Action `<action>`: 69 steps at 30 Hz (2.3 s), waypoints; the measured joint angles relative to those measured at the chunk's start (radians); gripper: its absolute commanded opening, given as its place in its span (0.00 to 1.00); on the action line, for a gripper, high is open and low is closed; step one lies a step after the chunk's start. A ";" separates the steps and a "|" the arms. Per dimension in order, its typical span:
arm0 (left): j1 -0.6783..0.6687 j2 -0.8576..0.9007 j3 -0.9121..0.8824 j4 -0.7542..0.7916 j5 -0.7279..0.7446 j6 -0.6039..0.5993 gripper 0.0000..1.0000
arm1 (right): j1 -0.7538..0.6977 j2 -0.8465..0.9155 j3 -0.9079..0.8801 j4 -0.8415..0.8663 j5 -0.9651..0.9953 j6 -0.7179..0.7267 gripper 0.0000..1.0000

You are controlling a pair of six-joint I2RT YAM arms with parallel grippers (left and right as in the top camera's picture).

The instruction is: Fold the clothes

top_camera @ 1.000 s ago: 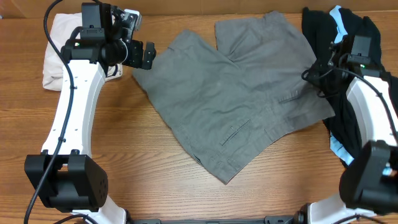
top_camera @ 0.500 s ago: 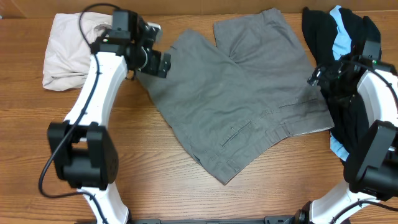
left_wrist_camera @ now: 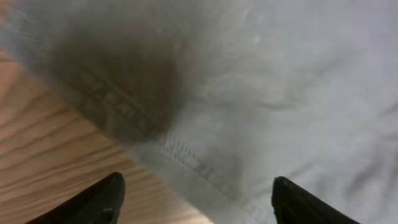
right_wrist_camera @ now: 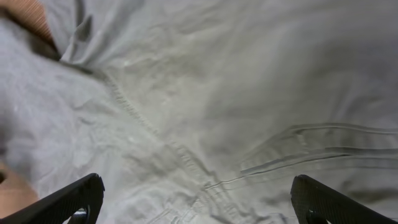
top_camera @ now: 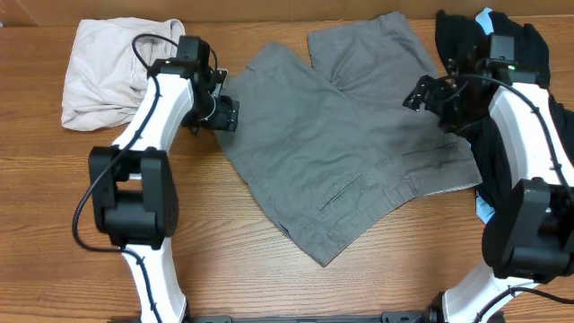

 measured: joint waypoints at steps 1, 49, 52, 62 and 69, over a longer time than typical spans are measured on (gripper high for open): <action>0.000 0.018 0.000 0.003 0.000 -0.014 0.70 | 0.008 0.000 0.000 0.003 0.000 0.000 1.00; 0.039 0.119 0.375 -0.610 -0.293 -0.120 0.80 | 0.056 0.000 -0.244 -0.005 0.043 0.064 0.22; -0.018 0.119 0.518 -0.599 -0.256 -0.087 0.82 | 0.068 0.000 -0.312 0.041 0.045 0.076 0.16; -0.150 0.106 0.741 -0.506 -0.142 0.011 0.95 | 0.074 -0.004 -0.453 0.227 0.039 0.117 0.13; -0.178 0.106 0.741 -0.444 -0.117 0.036 1.00 | 0.080 -0.013 -0.469 0.276 0.058 0.143 0.13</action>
